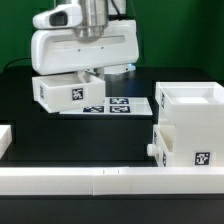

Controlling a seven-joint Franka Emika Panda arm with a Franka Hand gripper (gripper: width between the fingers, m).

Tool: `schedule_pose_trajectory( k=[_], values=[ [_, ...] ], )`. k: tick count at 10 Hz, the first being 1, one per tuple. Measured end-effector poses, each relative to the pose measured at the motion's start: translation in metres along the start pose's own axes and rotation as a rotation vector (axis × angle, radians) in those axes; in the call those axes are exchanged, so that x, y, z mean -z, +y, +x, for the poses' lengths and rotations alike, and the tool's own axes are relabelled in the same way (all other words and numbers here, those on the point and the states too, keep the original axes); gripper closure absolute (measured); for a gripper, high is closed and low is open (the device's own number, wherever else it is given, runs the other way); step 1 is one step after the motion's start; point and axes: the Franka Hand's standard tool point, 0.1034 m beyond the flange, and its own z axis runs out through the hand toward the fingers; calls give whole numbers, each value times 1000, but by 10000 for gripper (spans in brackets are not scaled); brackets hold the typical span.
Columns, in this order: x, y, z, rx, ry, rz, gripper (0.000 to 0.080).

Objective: Assemble drawer

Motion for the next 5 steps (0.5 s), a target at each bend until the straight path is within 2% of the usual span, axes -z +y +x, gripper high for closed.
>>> schedule_pose_trajectory(
  k=[3, 5],
  values=[
    [-2, 0, -2, 19, -4, 2, 761],
    [-1, 0, 0, 165, -6, -2, 761]
  ],
)
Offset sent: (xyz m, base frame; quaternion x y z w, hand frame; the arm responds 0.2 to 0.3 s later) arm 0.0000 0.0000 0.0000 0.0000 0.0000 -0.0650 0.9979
